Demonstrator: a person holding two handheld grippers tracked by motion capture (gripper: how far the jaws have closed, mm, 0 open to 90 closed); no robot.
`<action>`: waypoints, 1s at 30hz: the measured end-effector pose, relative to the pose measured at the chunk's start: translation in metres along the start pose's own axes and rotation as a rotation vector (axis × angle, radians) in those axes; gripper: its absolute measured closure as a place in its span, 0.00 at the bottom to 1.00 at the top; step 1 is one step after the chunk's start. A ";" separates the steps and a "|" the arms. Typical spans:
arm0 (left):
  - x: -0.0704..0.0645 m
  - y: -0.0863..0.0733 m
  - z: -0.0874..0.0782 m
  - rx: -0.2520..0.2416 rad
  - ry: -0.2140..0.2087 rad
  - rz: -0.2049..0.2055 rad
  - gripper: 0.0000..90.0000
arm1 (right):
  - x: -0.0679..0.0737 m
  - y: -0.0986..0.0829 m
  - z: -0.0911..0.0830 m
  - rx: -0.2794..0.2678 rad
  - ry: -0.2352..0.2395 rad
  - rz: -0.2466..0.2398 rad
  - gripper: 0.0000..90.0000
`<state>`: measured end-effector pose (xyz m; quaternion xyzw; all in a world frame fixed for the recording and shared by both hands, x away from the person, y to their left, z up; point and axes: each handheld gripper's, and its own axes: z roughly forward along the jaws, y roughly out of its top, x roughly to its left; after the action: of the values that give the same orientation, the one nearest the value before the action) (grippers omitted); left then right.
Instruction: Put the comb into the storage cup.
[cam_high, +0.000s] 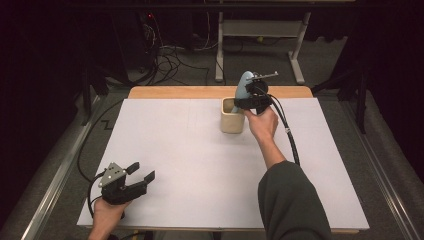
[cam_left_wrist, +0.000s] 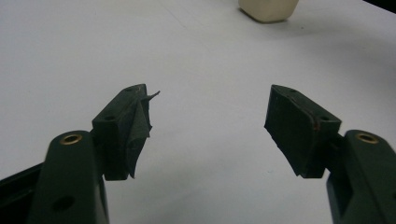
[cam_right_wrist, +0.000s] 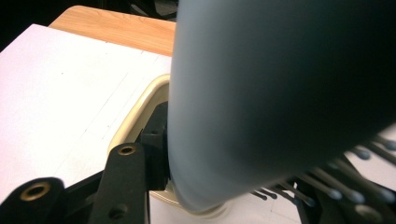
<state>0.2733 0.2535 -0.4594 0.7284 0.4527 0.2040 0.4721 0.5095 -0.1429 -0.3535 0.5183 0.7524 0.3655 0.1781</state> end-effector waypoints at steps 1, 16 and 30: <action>0.000 0.000 0.000 0.000 0.000 0.000 0.35 | 0.000 0.000 0.000 0.002 0.000 0.001 0.59; 0.000 0.000 0.000 -0.003 0.004 0.002 0.35 | 0.000 -0.003 0.004 0.017 -0.004 0.003 0.59; 0.000 0.000 0.000 -0.002 0.004 0.004 0.35 | -0.002 -0.007 0.005 0.009 -0.001 -0.001 0.58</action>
<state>0.2730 0.2536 -0.4592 0.7282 0.4520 0.2069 0.4718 0.5084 -0.1441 -0.3622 0.5190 0.7542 0.3616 0.1764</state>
